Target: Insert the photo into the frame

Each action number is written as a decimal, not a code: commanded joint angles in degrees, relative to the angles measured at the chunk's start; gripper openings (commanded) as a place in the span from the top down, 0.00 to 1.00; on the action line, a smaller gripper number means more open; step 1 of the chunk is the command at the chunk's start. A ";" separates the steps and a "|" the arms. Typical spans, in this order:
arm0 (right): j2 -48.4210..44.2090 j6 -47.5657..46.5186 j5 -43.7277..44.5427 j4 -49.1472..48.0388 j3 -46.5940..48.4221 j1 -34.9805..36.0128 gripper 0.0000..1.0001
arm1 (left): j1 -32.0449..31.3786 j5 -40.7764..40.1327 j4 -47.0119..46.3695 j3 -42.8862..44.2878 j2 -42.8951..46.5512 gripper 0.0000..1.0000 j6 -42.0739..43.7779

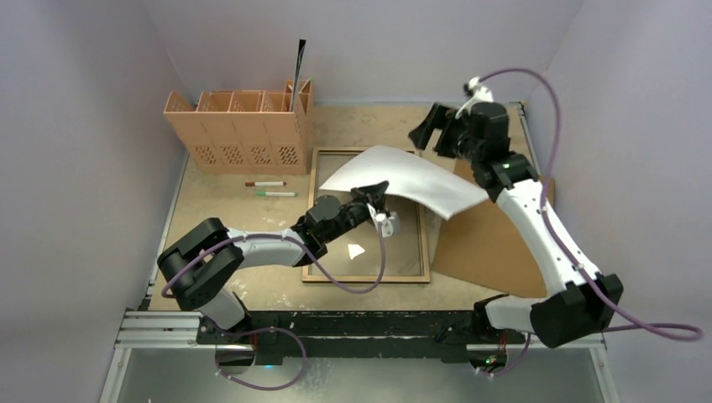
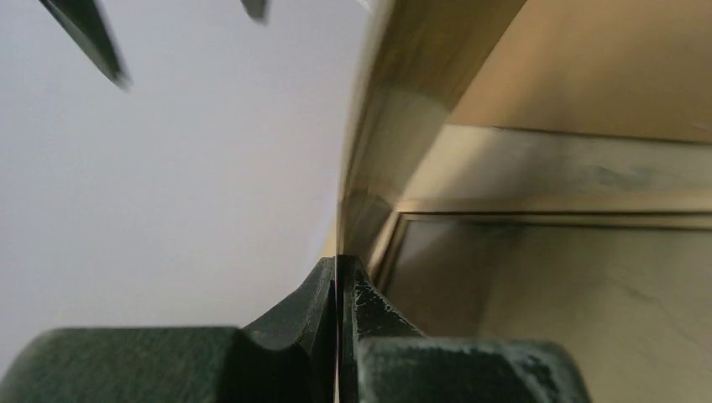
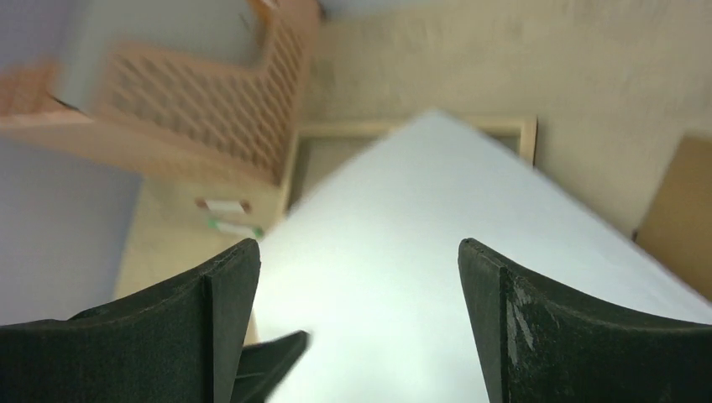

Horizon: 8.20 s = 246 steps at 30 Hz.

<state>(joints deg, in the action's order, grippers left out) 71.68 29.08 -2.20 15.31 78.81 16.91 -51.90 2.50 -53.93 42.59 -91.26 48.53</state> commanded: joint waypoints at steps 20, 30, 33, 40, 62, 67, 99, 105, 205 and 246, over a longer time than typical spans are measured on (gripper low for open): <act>5.96 3.99 0.19 -9.47 -30.78 -0.56 0.12 | -4.62 7.14 13.26 -9.77 8.48 0.87 -5.66; 9.45 3.42 5.02 -12.59 -31.21 -3.54 0.09 | -5.41 8.30 15.39 -14.86 10.62 0.81 -4.68; 12.16 2.06 4.60 -13.59 -30.66 -3.87 0.08 | -5.42 7.92 16.97 -15.57 11.25 0.78 -5.38; 15.24 2.09 2.73 -14.21 -32.29 -3.94 0.08 | -5.54 6.74 16.75 -17.76 12.79 0.66 -8.34; 20.32 -5.88 -8.11 -28.16 -31.15 -6.94 0.08 | -7.42 5.02 32.69 -13.51 14.92 0.71 5.57; 24.59 -5.94 -10.36 -26.11 -27.82 -7.24 0.08 | -8.82 1.10 37.74 -10.17 13.78 0.74 11.74; 8.96 -2.08 -9.91 -24.58 -28.29 -7.33 0.02 | -16.12 -16.25 51.46 -3.08 25.18 1.00 55.13; 7.20 -3.49 -21.68 -32.19 -27.88 -7.33 0.02 | -16.13 -18.45 48.02 -5.98 26.62 1.00 62.90; 9.00 5.81 -17.09 -23.50 -33.73 -3.35 0.12 | 22.76 -15.13 46.95 -41.90 48.97 0.63 -132.49; 3.46 6.93 -26.69 -68.92 -42.96 -1.79 0.01 | 22.67 19.48 62.06 15.23 37.15 1.00 -63.02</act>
<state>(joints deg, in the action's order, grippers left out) 77.30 35.22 -26.76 -43.44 37.32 15.05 -29.36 17.12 7.25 54.22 -53.43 -17.34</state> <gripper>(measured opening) 0.987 0.022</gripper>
